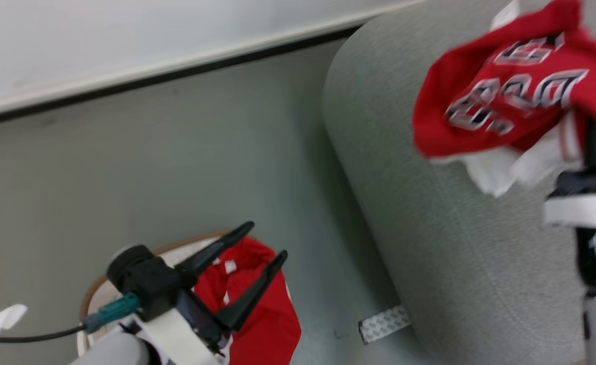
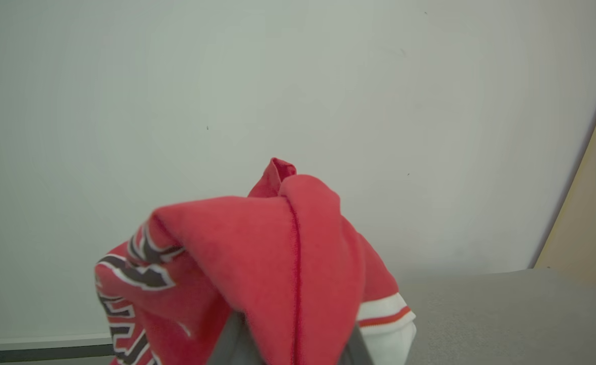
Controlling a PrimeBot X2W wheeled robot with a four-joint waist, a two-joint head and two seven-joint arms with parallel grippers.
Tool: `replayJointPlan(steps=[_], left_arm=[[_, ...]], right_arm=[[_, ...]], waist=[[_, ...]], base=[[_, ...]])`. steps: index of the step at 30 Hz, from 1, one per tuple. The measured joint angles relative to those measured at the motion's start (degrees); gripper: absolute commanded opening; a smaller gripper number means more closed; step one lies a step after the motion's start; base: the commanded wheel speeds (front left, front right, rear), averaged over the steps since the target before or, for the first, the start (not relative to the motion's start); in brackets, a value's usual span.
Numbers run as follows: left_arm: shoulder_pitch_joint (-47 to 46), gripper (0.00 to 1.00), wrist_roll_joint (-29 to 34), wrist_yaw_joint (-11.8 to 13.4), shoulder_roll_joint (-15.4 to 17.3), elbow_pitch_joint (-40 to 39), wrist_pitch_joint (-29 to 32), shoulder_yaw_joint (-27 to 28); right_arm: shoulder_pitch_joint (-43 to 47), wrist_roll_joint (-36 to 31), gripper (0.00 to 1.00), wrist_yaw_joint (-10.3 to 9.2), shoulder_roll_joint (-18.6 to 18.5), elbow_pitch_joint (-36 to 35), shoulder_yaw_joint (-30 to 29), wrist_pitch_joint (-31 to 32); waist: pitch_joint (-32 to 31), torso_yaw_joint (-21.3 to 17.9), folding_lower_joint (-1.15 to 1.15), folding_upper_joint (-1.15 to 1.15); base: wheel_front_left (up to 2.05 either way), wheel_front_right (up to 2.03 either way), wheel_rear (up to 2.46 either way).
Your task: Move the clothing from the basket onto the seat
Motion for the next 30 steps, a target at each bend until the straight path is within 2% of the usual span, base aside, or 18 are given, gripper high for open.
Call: replayJointPlan(steps=[11, 17, 25, 26, 28, 29, 30], left_arm=[[-0.82, 1.00, -0.25, -1.40, 7.94, -5.28, -0.90, 3.66], [-1.51, 1.00, -0.76, -1.93, 10.66, -6.37, -1.74, 5.95], [-1.62, 1.00, -0.87, -2.45, 11.17, -5.76, -2.25, 6.79], [-1.62, 1.00, -0.96, -2.45, 11.09, -5.56, -2.27, 6.84], [-1.63, 1.00, -1.25, -2.47, 10.77, -5.25, -2.43, 6.95], [-1.63, 1.00, -1.30, -2.48, 10.53, -4.97, -2.43, 6.98], [-1.63, 1.00, -1.31, -2.52, 10.33, -4.72, -2.44, 7.04]], right_arm=[[-13.56, -8.93, 0.00, 0.00, 0.00, -0.69, -18.39, 7.78], [-16.30, -16.44, 0.00, 0.00, -0.33, 0.25, -24.27, 14.95], [-13.11, -23.13, 0.01, 0.00, -0.13, 2.40, -27.61, 27.10], [-12.38, -23.29, 0.06, 0.00, -0.10, 2.23, -27.65, 28.28], [-11.28, -23.30, 0.33, 0.00, -0.10, 1.31, -27.75, 29.83], [-10.88, -23.28, 0.49, 0.00, -0.08, 0.75, -27.66, 30.31], [-10.62, -23.21, 0.94, 0.00, -0.09, 0.22, -27.37, 30.73]], waist=[[11.67, 5.83, 0.00, 0.00], [17.41, 8.34, 0.00, 0.00], [20.36, 10.85, 0.00, 0.00], [20.23, 10.93, 0.00, 0.00], [19.87, 11.02, -0.01, 0.00], [19.62, 11.01, 0.00, 0.00], [19.36, 10.97, -0.01, 0.00]], base=[[0.00, 0.00, 0.00], [0.00, 0.00, 0.00], [0.00, 0.00, 0.00], [0.00, 0.00, 0.00], [0.00, 0.00, 0.00], [0.00, 0.00, 0.00], [0.00, 0.00, 0.00]])
